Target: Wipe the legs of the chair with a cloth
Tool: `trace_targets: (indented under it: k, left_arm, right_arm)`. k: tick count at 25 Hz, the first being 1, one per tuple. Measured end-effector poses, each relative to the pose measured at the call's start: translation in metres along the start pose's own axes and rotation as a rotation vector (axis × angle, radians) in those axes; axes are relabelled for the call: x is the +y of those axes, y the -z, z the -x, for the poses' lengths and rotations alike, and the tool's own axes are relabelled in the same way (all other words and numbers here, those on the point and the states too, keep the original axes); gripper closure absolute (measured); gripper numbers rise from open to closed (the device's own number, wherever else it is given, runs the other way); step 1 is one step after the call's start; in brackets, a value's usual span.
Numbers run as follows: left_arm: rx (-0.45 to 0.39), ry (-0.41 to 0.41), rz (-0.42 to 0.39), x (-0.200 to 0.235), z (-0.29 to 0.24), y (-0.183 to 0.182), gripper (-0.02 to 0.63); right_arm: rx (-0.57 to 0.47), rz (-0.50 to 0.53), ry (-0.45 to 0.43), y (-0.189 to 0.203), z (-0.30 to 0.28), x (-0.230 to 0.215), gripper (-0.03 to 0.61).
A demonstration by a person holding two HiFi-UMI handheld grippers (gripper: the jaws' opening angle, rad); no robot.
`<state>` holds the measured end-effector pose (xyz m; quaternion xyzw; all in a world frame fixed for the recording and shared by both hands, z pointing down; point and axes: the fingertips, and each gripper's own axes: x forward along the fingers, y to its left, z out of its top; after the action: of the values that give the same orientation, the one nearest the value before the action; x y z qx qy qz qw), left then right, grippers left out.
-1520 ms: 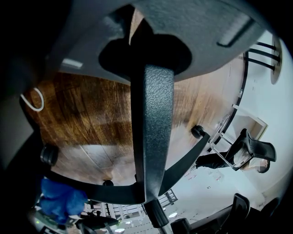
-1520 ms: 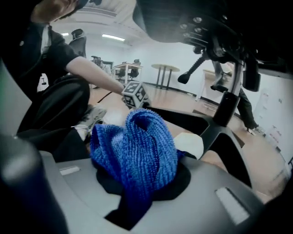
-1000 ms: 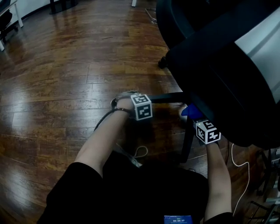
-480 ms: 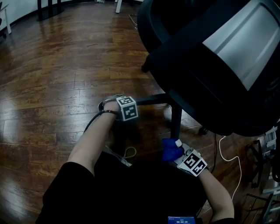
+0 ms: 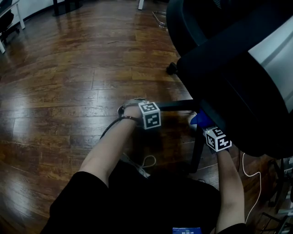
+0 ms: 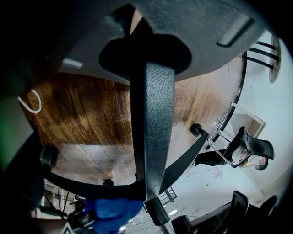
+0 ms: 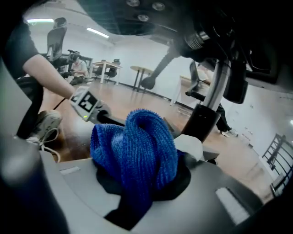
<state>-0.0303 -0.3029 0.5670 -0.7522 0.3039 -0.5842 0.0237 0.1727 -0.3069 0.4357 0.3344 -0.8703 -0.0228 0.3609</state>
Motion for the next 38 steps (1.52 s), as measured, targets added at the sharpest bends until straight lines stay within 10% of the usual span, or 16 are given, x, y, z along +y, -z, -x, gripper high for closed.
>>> trace_targets:
  k: [7,21,38]
  left_arm:
    - [0.0,-0.012,0.004,0.002,0.0,0.001,0.552]
    - [0.005,0.023,0.038,-0.002,0.0,0.003,0.552]
    - [-0.004,-0.009,0.005,0.0,-0.001,0.0,0.552]
  right_arm:
    - [-0.011,0.06,0.092,-0.011,-0.006,-0.004,0.499]
    - [0.125,0.251,-0.366,0.089,0.086,0.162,0.499]
    - [-0.029,0.073,0.14,-0.017,-0.01,-0.013,0.497]
